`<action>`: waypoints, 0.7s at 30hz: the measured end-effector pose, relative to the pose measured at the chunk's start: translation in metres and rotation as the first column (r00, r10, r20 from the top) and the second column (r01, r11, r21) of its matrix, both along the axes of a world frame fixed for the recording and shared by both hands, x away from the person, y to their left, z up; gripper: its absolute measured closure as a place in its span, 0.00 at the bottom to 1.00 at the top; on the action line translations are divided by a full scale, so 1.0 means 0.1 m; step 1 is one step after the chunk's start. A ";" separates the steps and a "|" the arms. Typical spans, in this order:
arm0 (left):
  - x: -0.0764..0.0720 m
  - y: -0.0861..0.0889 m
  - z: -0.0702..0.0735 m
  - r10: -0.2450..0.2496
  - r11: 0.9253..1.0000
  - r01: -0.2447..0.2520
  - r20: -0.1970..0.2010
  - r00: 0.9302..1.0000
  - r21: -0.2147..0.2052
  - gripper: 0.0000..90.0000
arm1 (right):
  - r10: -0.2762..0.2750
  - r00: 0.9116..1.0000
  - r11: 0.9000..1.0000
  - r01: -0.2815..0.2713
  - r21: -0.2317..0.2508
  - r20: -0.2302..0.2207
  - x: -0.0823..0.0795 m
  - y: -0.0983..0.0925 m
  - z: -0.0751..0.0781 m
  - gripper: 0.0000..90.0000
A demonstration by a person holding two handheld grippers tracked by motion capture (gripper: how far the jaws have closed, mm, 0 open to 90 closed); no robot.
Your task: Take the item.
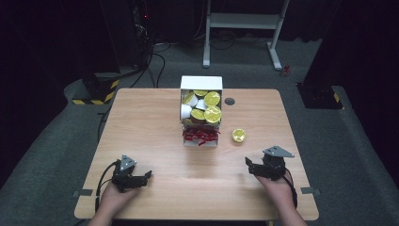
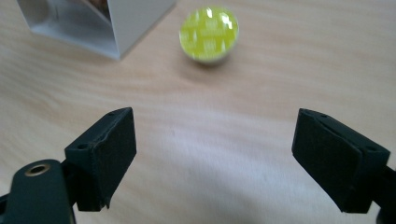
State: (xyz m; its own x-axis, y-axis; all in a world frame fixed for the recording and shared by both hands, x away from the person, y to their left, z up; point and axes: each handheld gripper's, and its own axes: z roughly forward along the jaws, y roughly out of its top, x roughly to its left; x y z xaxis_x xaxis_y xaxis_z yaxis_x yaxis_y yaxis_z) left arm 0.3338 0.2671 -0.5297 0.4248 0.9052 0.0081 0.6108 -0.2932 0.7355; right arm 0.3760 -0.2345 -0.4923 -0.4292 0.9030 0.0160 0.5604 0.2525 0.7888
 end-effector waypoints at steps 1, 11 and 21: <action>0.00 0.00 0.00 0.000 1.000 0.000 0.001 1.000 0.003 0.17 | 0.000 1.000 1.000 0.000 0.000 0.000 0.00 0.00 0.00 0.15; 0.00 0.00 0.00 0.002 1.000 -0.002 0.004 1.000 -0.005 0.18 | -0.076 0.993 0.991 0.065 -0.115 -0.094 -0.17 -0.37 -0.28 0.14; -0.01 0.00 0.00 -0.001 1.000 0.001 0.004 1.000 -0.001 0.18 | -0.099 0.990 0.993 0.090 -0.079 -0.106 -0.17 -0.41 -0.32 0.12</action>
